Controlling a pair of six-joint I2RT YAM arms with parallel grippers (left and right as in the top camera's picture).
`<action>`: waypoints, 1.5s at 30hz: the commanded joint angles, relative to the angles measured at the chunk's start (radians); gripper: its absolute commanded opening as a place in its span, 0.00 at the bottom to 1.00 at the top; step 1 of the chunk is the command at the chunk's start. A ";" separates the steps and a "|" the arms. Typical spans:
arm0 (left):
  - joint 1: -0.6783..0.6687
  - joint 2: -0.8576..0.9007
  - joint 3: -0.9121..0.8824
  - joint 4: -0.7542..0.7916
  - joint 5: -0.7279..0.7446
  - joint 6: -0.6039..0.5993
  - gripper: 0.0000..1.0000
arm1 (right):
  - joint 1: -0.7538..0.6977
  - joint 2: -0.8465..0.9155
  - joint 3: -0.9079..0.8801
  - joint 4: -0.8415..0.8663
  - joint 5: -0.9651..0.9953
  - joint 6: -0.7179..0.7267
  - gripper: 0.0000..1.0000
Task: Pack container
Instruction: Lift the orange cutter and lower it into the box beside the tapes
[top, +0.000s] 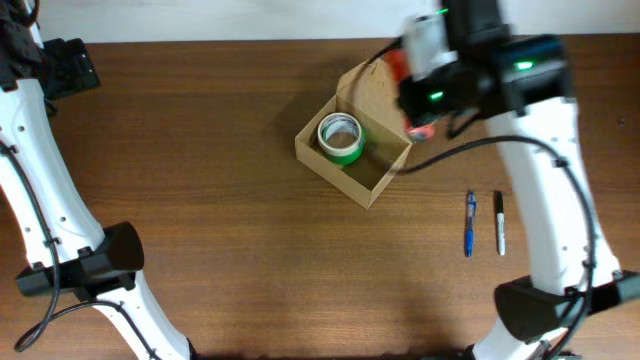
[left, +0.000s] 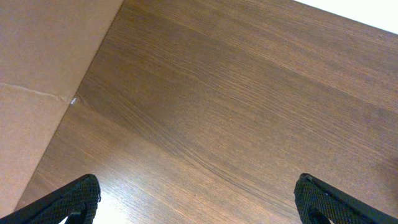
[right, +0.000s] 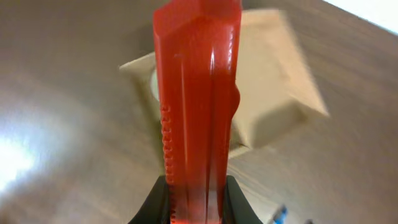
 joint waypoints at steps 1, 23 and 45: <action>0.004 0.008 -0.003 0.000 0.007 0.012 1.00 | 0.074 0.062 0.010 0.002 0.003 -0.173 0.04; 0.004 0.008 -0.003 0.000 0.007 0.012 1.00 | 0.112 0.455 0.006 0.016 -0.034 -0.225 0.04; 0.004 0.008 -0.003 0.000 0.008 0.012 1.00 | 0.144 0.477 -0.132 0.055 -0.055 -0.226 0.04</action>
